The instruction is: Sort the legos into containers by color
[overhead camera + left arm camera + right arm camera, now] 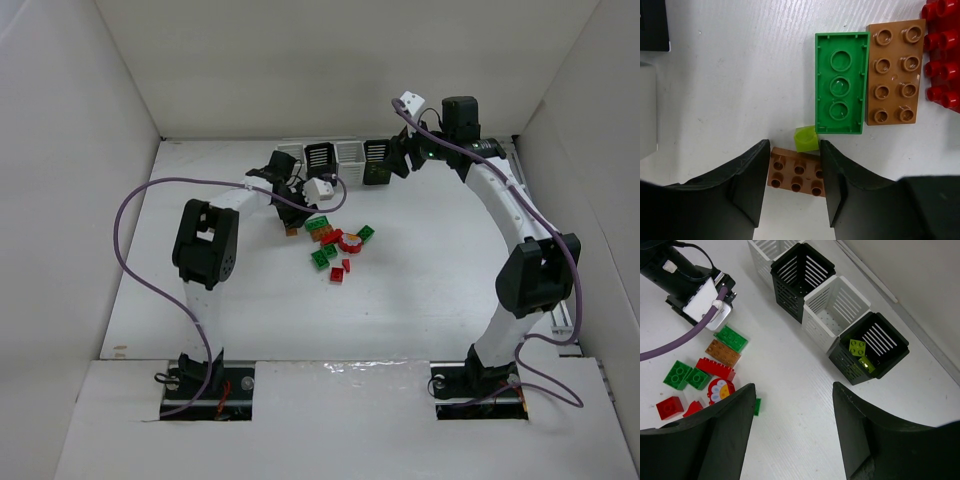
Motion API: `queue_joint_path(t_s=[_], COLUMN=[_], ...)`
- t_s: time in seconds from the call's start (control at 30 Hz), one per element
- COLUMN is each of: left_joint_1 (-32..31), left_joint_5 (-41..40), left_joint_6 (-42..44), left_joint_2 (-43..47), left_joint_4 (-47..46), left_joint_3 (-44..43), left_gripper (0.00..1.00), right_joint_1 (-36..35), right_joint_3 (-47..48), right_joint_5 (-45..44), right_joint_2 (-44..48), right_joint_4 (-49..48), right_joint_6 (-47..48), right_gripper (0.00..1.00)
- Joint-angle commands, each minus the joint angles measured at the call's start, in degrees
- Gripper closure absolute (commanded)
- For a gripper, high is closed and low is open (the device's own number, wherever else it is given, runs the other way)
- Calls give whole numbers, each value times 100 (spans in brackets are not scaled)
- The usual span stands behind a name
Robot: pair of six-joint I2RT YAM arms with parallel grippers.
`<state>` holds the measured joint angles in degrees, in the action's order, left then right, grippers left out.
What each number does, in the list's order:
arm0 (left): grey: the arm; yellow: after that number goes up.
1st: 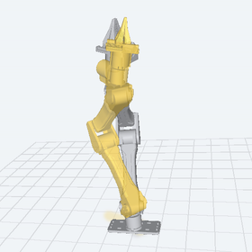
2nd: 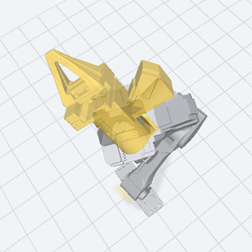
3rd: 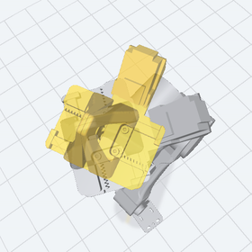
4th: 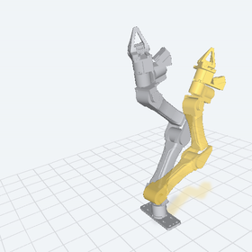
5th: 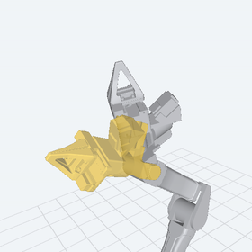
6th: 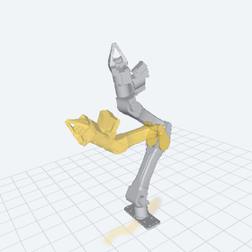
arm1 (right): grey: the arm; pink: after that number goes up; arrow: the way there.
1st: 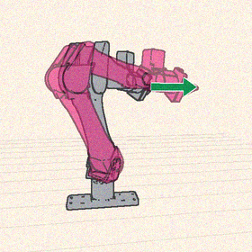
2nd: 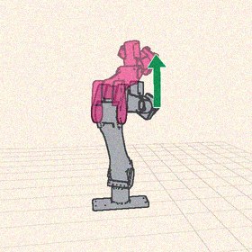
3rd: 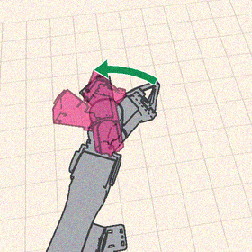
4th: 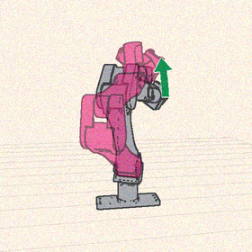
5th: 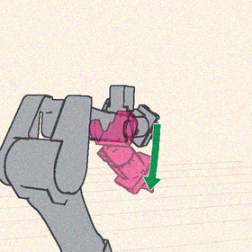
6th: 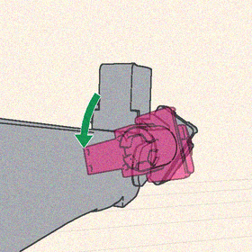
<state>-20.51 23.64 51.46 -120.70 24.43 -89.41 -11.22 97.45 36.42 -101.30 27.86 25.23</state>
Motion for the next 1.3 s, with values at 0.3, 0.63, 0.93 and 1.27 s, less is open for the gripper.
queue_joint_path(t_s=[0.3, 0.63, 0.93, 1.27], left_joint_1=[12, 12, 65, 180], left_joint_5=[308, 624, 730, 1081], left_joint_6=[180, -30, -197, -654], left_joint_2=[-23, 301, 829, 1040], left_joint_4=[229, 282, 282, 581], left_joint_3=[-235, -157, 20, -1121], left_gripper=[71, 85, 91, 95], right_joint_1=[41, 41, -11, 58], right_joint_3=[46, 46, 46, -76], right_joint_5=[154, 154, 207, 137], right_joint_2=[49, -4, -57, 109], right_joint_4=[-105, -52, -52, -332], right_joint_6=[-45, -45, -45, -595], right_gripper=[32, 32, 32, 32])
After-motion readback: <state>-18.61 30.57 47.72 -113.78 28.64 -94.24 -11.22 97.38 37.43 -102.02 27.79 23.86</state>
